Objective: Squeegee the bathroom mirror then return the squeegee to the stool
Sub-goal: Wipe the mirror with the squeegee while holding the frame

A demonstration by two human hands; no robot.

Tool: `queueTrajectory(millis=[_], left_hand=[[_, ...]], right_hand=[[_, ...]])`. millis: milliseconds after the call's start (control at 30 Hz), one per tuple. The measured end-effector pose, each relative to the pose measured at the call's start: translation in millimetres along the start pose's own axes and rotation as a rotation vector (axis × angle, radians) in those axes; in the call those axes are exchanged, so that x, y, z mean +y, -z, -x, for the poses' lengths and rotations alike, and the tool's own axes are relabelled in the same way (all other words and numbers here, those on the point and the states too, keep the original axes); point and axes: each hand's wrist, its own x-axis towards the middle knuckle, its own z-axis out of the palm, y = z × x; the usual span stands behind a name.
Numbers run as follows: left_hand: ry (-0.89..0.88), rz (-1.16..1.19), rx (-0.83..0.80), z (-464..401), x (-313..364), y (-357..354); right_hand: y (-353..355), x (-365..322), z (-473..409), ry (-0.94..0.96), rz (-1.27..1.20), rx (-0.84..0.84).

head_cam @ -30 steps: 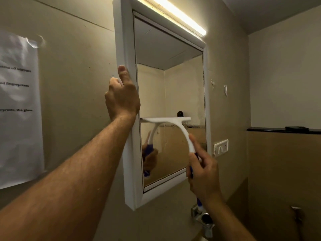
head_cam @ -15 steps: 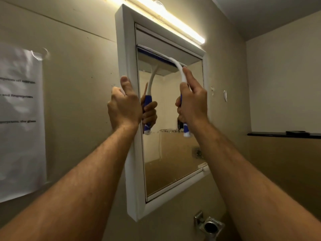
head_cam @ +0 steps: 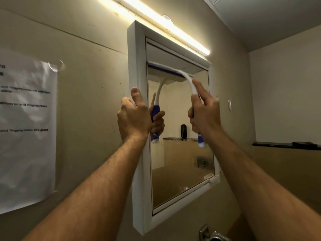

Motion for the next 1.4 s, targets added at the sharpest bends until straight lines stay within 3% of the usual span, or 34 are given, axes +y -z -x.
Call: queueTrajectory(millis=[200,533,867,1167,1400], left_hand=[[0.000,0.011,0.008,-2,-2,-2],[-0.018,0.001,0.022,0,-3,-1],[-0.021,-0.010,0.025,0,-1,0],[-0.017,0.017,0.014,-1,0,-2],[-0.015,0.025,0.050,-1,2,-2]], right_hand=[[-22,-20,-28,0.010,-0.046,0.019],[9,49,65,-0.012,0.009,0.019],[7,11,42,-0.081,-0.018,-0.042],[27,47,108,-0.195,-0.126,-0.079],[26,19,57,-0.197,-0.159,-0.130]])
